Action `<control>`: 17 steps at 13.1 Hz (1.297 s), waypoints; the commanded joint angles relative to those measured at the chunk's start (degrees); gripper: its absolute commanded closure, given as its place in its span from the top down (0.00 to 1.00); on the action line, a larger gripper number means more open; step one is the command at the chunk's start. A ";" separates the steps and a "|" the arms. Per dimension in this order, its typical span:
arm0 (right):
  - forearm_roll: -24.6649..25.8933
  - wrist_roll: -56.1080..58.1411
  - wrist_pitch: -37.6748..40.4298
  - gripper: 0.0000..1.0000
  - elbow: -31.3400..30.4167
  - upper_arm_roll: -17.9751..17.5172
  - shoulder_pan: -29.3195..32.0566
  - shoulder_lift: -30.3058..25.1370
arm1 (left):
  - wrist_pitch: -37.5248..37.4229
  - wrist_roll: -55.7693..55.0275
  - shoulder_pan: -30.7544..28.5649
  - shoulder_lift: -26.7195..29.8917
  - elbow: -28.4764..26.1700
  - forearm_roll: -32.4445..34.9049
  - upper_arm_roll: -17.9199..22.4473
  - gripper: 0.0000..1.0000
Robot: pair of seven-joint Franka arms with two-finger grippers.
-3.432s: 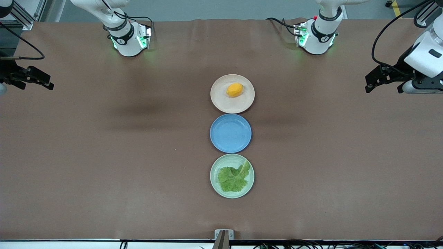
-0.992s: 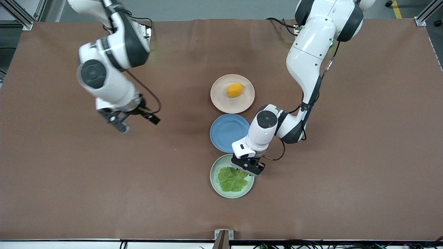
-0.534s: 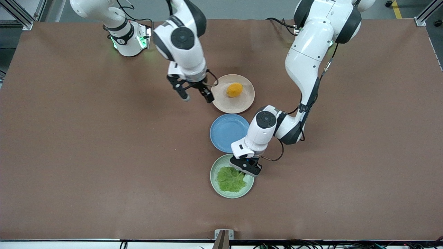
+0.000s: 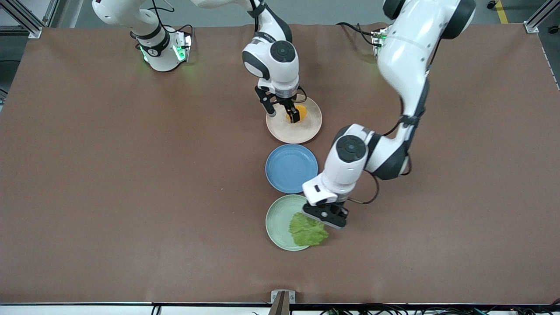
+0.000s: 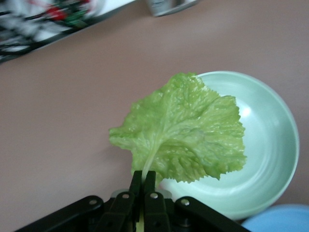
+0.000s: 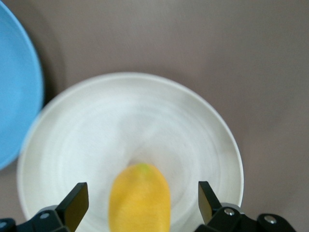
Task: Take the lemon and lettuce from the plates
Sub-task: 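Lift the lettuce off the plate while the right gripper grasps the lemon, then lower the lettuce beside the plates while the right gripper carries the lemon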
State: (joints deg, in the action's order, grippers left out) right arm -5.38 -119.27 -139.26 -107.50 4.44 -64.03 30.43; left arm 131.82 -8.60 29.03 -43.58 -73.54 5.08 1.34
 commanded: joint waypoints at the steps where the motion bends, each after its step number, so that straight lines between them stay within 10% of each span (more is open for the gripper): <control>1: 0.90 -3.50 0.31 0.97 4.74 0.93 -1.88 4.80 | -12.78 0.16 -4.06 9.72 -6.94 1.60 -0.20 0.00; 4: 1.07 -3.77 -0.30 0.79 5.98 0.93 -2.50 6.83 | -11.94 0.77 -8.73 15.79 -18.10 3.70 -0.37 0.00; 7: 2.04 -1.93 -0.22 0.08 5.98 0.84 -1.89 6.40 | -6.95 0.95 -14.86 18.18 -26.10 5.12 -0.55 0.00; 13: 1.95 29.83 12.06 0.02 4.76 1.28 10.39 -1.24 | 8.72 -0.18 -21.92 18.88 -40.45 5.03 -0.72 0.10; 14: 2.04 36.59 12.87 0.02 3.45 1.36 14.07 -3.42 | 8.28 -0.54 -21.92 19.41 -40.80 5.03 -0.72 0.26; 15: 2.04 42.92 12.79 0.02 1.69 1.37 17.94 -5.27 | 8.28 -0.80 -22.00 19.67 -40.89 4.94 -0.81 0.81; 17: 2.13 56.62 12.53 0.02 -0.86 1.37 25.15 -7.66 | 7.76 -1.59 -22.00 21.59 -40.81 4.85 -0.81 1.00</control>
State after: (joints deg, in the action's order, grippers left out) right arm -4.08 -72.83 -126.12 -102.87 7.23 -44.90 27.32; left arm 139.88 -8.53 7.12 -26.22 -112.43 8.98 0.90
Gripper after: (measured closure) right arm 0.392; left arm 0.612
